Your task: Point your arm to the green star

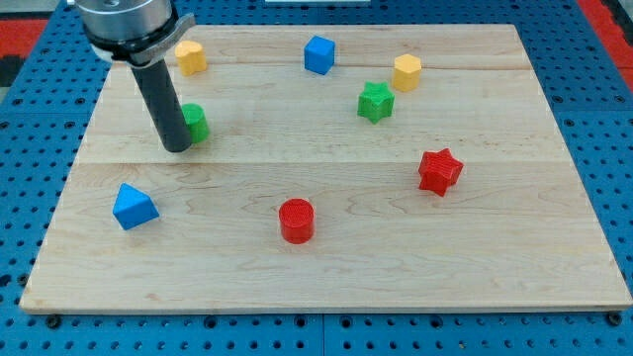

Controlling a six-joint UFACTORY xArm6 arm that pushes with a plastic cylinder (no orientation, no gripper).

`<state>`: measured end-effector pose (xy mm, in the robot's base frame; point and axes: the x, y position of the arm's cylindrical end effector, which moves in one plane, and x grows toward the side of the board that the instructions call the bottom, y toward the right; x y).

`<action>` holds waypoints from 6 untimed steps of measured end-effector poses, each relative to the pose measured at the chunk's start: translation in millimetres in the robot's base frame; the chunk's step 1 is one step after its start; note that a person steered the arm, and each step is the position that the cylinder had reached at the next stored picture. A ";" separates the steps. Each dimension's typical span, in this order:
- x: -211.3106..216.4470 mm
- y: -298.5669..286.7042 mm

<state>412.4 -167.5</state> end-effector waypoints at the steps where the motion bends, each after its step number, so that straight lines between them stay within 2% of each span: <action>1: -4.7 2.4; 3: -12.4 109.0; 6: -17.7 156.6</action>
